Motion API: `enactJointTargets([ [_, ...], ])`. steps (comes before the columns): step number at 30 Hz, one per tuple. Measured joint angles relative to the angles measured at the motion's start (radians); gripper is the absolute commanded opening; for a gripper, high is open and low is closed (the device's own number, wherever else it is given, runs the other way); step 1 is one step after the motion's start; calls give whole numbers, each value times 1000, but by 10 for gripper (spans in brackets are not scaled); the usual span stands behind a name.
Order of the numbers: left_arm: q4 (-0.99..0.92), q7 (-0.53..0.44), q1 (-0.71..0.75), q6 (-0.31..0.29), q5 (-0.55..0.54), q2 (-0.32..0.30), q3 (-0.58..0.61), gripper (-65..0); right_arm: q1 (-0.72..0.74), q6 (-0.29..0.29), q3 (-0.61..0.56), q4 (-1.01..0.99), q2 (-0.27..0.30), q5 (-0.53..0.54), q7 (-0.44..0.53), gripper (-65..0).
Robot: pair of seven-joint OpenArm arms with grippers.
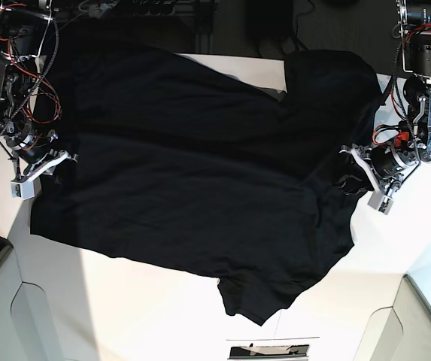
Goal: Layout the t-shirt on the table in an organized manner, then fold the t-shirt properly
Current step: 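Drag the shirt edges outward with both grippers, widening the spread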
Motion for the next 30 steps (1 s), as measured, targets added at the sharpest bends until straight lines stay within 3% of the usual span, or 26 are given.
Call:
enactJointTargets([
  [3, -20, -25, -29, 100, 85, 2, 0, -509, -11, 0, 0, 11, 2, 23, -27, -650],
  [7, -84, -19, -88, 122, 131, 8, 0, -645, -61, -1, 0, 85, 2, 66, -71, -650],
  [11, -139, -17, -150, 179, 161, 41, 0, -650, -124, -1, -1, 204, 1, 93, -160, -650],
  [16, -223, -11, -245, 201, 216, 92, 2, -650, -195, -7, -2, 316, 1, 172, -253, -650],
  [22, -323, -64, -356, 209, 272, 133, 208, -650, -246, -7, -40, 348, -1, 187, -246, -650],
  [25, -331, -66, -393, 290, 280, 153, 315, -650, -246, -7, -47, 381, -5, 176, -243, -650],
  [27, -315, -43, -404, 316, 279, 163, 337, -650, -245, -8, -47, 429, -4, 156, -223, -650],
  [30, -230, 47, -398, 304, 279, 143, 338, -650, -208, -8, -43, 463, -3, 148, -212, -650],
])
